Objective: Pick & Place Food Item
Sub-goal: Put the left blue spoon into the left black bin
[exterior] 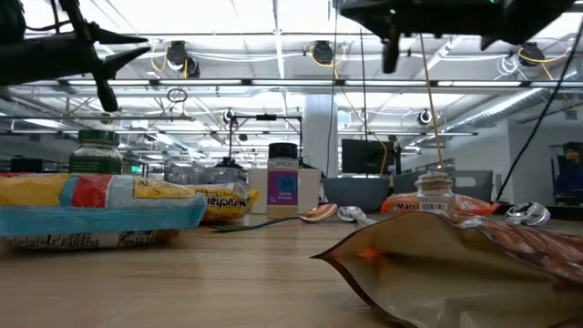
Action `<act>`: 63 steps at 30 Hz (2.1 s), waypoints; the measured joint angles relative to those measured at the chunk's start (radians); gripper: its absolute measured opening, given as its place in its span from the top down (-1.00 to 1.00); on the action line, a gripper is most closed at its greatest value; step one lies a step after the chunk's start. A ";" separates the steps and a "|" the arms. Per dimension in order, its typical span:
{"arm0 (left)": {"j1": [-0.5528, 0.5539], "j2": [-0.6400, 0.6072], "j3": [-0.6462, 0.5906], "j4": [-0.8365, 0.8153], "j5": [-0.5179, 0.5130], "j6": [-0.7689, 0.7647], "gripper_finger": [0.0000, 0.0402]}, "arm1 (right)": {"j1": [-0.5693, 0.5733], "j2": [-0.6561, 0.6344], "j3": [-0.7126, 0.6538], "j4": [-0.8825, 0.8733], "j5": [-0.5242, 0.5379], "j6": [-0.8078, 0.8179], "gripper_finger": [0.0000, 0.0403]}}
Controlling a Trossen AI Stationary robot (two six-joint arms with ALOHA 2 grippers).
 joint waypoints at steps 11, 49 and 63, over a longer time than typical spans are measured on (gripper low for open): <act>-0.001 0.041 0.079 0.210 0.001 0.010 0.71 | 0.113 0.262 0.075 0.367 0.010 0.005 0.98; -0.001 0.946 0.973 -0.893 0.519 0.629 0.55 | 0.051 0.167 0.075 0.079 0.002 0.094 -0.23; -0.041 1.066 0.972 -0.483 0.425 0.424 -0.25 | 0.032 0.168 0.075 0.105 0.004 -0.221 -0.30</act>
